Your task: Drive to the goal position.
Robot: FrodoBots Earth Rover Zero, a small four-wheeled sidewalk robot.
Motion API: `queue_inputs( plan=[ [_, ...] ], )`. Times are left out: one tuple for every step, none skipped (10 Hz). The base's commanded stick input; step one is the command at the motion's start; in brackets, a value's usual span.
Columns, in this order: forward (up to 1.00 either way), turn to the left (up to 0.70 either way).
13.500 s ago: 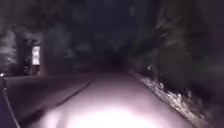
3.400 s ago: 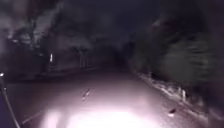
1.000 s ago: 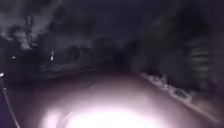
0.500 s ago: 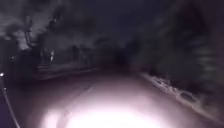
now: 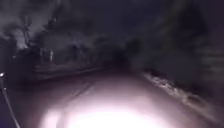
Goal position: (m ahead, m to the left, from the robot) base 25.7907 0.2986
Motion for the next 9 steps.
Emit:
queue_inputs(
  plan=[
    [0.5, 0.0],
    [0.5, 0.0],
    [0.5, 0.0],
    [0.5, 0.0],
    [0.5, 0.0],
    [0.5, 0.0],
    [0.5, 0.0],
    [0.5, 0.0],
    [0.5, 0.0]
  ],
)
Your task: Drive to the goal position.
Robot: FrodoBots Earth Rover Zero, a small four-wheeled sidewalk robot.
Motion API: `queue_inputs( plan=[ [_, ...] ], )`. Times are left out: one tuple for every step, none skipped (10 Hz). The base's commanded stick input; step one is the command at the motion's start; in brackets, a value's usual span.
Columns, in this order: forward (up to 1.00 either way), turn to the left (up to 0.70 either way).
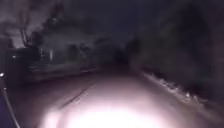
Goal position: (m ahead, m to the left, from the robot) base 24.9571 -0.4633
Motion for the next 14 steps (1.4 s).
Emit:
queue_inputs(
  plan=[
    [0.5, 0.0],
    [0.5, 0.0],
    [0.5, 0.0],
    [0.5, 0.0],
    [0.5, 0.0],
    [0.5, 0.0],
    [0.5, -0.28],
    [0.5, -0.5],
    [0.5, -0.46],
    [0.5, -0.3],
    [0.5, -0.04],
    [0.5, 0.11],
    [0.5, 0.16],
    [0.5, 0.13]
  ],
)
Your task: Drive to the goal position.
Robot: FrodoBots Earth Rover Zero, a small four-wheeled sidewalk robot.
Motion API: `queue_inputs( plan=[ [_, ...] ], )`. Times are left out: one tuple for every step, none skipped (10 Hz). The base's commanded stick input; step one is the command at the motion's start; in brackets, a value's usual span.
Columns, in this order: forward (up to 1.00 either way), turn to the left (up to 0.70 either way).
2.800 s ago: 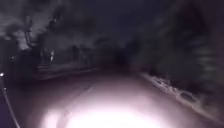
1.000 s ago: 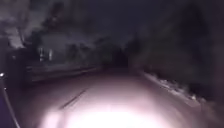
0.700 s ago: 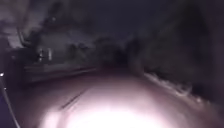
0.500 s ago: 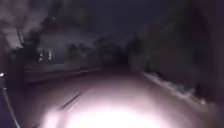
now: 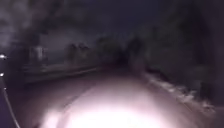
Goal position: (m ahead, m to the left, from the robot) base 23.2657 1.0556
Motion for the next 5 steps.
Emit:
queue_inputs(
  plan=[
    [0.5, 0.06],
    [0.5, 0.0],
    [0.5, 0.0],
    [0.5, 0.0],
    [0.5, 0.0]
  ],
)
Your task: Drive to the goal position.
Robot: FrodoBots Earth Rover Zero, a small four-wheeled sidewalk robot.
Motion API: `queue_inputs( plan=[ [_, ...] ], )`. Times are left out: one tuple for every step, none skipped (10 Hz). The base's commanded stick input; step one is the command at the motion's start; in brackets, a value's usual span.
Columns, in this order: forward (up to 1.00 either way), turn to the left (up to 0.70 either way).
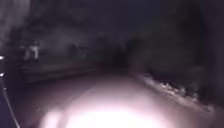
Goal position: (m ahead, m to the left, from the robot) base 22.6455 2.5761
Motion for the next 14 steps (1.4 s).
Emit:
queue_inputs(
  plan=[
    [0.5, 0.0],
    [0.5, 0.0],
    [0.5, 0.0],
    [0.5, 0.0],
    [0.5, 0.0],
    [0.5, 0.0],
    [0.5, 0.0],
    [0.5, 0.0],
    [0.5, 0.0],
    [0.5, 0.0],
    [0.5, 0.0],
    [0.5, 0.0],
    [0.5, 0.0],
    [0.5, 0.0]
  ],
)
